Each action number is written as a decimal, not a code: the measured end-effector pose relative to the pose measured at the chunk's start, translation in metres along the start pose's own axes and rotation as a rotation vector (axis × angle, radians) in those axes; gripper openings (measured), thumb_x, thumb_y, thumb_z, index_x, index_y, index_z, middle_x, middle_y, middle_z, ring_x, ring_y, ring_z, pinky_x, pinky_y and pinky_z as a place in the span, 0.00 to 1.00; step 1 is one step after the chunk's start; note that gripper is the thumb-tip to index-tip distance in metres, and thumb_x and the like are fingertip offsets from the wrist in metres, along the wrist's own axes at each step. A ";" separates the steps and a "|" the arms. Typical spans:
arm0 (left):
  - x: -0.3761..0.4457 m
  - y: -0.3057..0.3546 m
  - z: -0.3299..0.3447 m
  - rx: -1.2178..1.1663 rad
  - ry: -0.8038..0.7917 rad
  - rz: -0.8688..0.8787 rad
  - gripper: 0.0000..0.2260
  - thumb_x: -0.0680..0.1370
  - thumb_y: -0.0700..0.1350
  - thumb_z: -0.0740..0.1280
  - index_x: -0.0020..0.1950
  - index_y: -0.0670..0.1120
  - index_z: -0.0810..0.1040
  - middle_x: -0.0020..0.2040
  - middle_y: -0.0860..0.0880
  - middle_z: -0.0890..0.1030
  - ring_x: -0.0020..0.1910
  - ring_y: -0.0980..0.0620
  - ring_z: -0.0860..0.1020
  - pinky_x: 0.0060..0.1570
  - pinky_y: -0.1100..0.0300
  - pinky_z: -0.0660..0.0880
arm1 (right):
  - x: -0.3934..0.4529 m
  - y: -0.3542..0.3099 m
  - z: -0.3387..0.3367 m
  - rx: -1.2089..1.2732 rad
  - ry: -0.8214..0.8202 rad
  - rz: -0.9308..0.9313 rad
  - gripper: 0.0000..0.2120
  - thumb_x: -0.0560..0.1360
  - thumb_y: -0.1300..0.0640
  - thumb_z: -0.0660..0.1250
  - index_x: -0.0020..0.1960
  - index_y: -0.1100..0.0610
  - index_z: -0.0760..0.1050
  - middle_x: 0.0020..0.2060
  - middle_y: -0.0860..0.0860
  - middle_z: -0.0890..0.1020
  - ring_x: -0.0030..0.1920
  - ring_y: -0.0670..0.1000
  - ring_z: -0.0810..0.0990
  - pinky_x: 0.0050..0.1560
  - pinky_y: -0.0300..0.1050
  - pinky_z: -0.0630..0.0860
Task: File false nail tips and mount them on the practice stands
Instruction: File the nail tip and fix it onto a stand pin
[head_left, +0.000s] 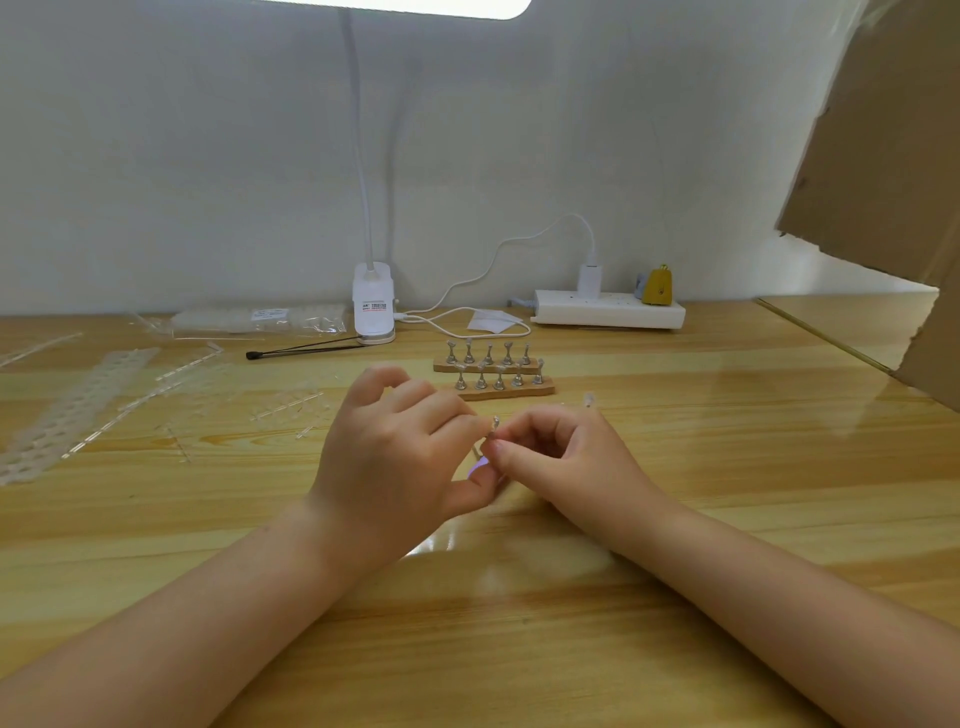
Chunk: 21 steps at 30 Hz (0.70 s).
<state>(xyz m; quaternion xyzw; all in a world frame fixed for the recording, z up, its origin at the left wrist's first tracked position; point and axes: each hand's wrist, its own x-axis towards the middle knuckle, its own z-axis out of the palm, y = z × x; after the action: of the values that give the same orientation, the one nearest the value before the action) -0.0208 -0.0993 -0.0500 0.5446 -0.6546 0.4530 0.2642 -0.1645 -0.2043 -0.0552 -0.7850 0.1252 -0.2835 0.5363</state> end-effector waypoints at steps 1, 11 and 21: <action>0.000 0.000 0.000 0.001 0.000 -0.001 0.08 0.72 0.50 0.69 0.39 0.47 0.84 0.36 0.53 0.83 0.34 0.50 0.80 0.48 0.53 0.69 | 0.000 0.000 0.000 0.000 -0.010 0.008 0.04 0.74 0.63 0.69 0.42 0.58 0.81 0.34 0.51 0.85 0.35 0.45 0.84 0.37 0.31 0.74; -0.001 0.001 0.000 0.068 -0.111 -0.072 0.15 0.75 0.56 0.68 0.52 0.46 0.84 0.50 0.51 0.84 0.39 0.50 0.81 0.51 0.52 0.70 | 0.003 0.004 -0.002 -0.084 0.136 0.005 0.06 0.74 0.57 0.70 0.39 0.53 0.79 0.29 0.47 0.82 0.31 0.42 0.79 0.35 0.34 0.73; -0.004 0.007 0.001 -0.103 -0.309 -0.448 0.10 0.78 0.47 0.61 0.46 0.45 0.80 0.43 0.50 0.82 0.40 0.46 0.80 0.43 0.53 0.70 | 0.012 0.016 -0.014 -0.488 0.317 0.065 0.08 0.73 0.49 0.71 0.38 0.50 0.83 0.29 0.46 0.81 0.33 0.44 0.77 0.39 0.44 0.73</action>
<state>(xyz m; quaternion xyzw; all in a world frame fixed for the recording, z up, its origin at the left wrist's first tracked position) -0.0267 -0.0981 -0.0560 0.7244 -0.5724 0.2610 0.2820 -0.1613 -0.2268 -0.0624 -0.8322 0.2970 -0.3471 0.3143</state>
